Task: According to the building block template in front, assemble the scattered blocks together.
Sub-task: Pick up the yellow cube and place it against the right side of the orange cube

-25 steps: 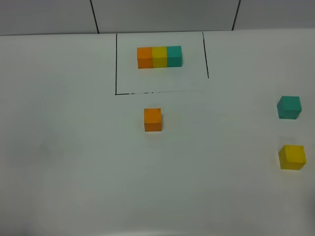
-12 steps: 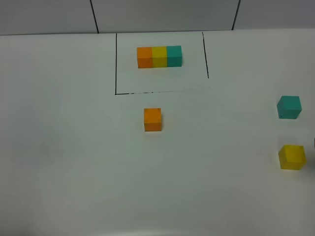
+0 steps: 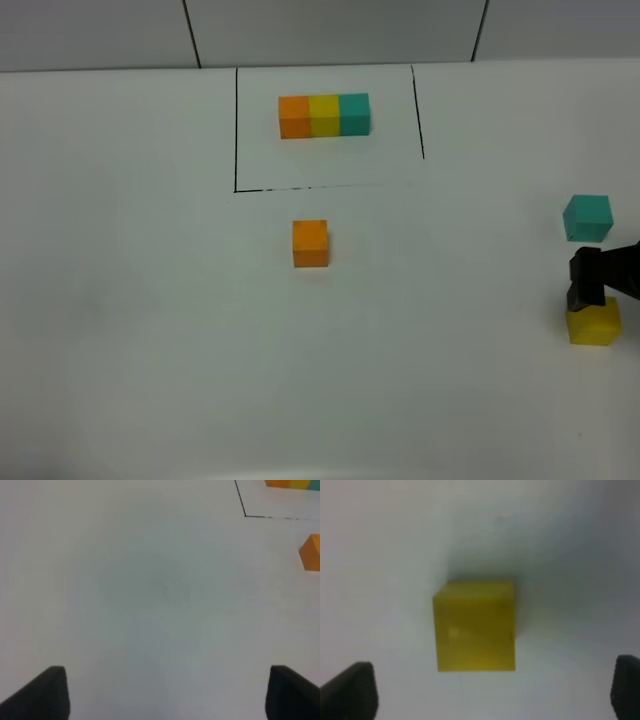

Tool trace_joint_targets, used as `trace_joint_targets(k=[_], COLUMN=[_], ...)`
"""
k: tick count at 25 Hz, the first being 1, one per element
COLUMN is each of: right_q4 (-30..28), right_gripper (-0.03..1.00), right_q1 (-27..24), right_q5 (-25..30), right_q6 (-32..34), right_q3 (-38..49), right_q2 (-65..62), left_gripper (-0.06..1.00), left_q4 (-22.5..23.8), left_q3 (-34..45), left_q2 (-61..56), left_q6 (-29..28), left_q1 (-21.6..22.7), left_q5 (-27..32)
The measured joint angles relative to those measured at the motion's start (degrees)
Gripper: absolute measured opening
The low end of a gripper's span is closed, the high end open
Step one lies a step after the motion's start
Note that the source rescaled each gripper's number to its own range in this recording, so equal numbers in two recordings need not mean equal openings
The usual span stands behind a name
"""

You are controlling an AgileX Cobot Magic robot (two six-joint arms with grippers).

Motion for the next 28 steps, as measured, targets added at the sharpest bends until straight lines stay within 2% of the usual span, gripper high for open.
trace_joint_targets(k=[7, 12, 17, 20, 28], right_q4=[0.1, 1.1, 1.4, 1.5, -2.5], right_gripper=[0.85, 0.73, 0.61, 0.51, 0.14], right_q1=[0.0, 0.3, 3.5, 4.1, 4.1], right_q5=[-1.8, -2.5, -4.5, -4.5, -4.1], right_q6=[0.7, 0.7, 1.0, 2.6, 7.2], right_q3=[0.0, 0.0, 0.0, 0.0, 0.0], right_q2=[5.2, 7.1, 7.2, 7.2, 7.2], left_gripper=[1.0, 1.0, 1.0, 1.0, 1.0], left_q4=[0.0, 0.0, 0.0, 0.0, 0.0], left_q3=[0.0, 0.0, 0.0, 0.0, 0.0], left_q2=[0.0, 0.0, 0.0, 0.0, 0.0], left_q6=[0.0, 0.0, 0.0, 0.0, 0.0], left_q1=[0.0, 0.0, 0.0, 0.0, 0.0], left_q5=[0.0, 0.0, 0.0, 0.0, 0.0])
